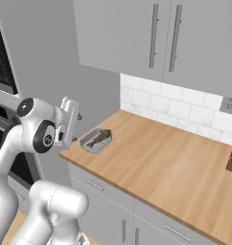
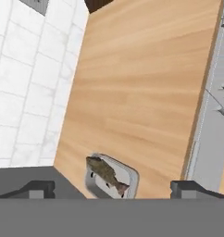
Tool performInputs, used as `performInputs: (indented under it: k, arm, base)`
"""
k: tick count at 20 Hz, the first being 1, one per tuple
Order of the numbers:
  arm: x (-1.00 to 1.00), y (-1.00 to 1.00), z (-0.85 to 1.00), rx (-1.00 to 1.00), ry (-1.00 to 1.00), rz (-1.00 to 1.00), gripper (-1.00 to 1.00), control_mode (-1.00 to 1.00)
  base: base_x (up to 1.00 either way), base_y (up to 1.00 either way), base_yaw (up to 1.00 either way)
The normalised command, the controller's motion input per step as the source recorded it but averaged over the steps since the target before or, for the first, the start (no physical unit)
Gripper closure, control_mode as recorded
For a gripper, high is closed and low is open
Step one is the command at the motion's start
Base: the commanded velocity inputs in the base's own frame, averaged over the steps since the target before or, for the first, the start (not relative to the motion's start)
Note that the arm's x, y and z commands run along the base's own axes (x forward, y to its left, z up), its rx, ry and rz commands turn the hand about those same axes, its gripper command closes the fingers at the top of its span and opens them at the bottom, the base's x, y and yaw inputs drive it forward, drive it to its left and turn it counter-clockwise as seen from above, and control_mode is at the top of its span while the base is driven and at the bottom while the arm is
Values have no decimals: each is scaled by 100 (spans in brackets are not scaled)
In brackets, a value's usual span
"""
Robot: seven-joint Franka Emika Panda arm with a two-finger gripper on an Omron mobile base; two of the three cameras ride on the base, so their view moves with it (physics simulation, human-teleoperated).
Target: Take the meat container that has the fish and place it on the second highest rack of the freezer. Then take the vegetable container that has the tomato and squash and place it on the highest rack of the freezer.
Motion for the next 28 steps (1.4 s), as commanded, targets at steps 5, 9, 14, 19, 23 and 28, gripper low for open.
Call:
performInputs:
  k: [5, 9, 14, 19, 23, 28]
  arm:
    - [-10, -2, -6, 27, 9, -17, -100, -100]
    - [0, 0, 0, 15, 21, 0, -100, -100]
    - [0, 0, -22, 13, 13, 0, -100, -100]
    - [0, 0, -38, 15, 5, 0, -100, -100]
    - [1, 0, -36, 11, 7, 0, -100, -100]
    - [7, 1, -33, 6, 13, -5, -100, -100]
  base:
    - [0, 0, 0]
    - [0, 0, 0]
    - [0, 0, 0]
    - [0, 0, 0]
    - [0, 0, 0]
    - [0, 0, 0]
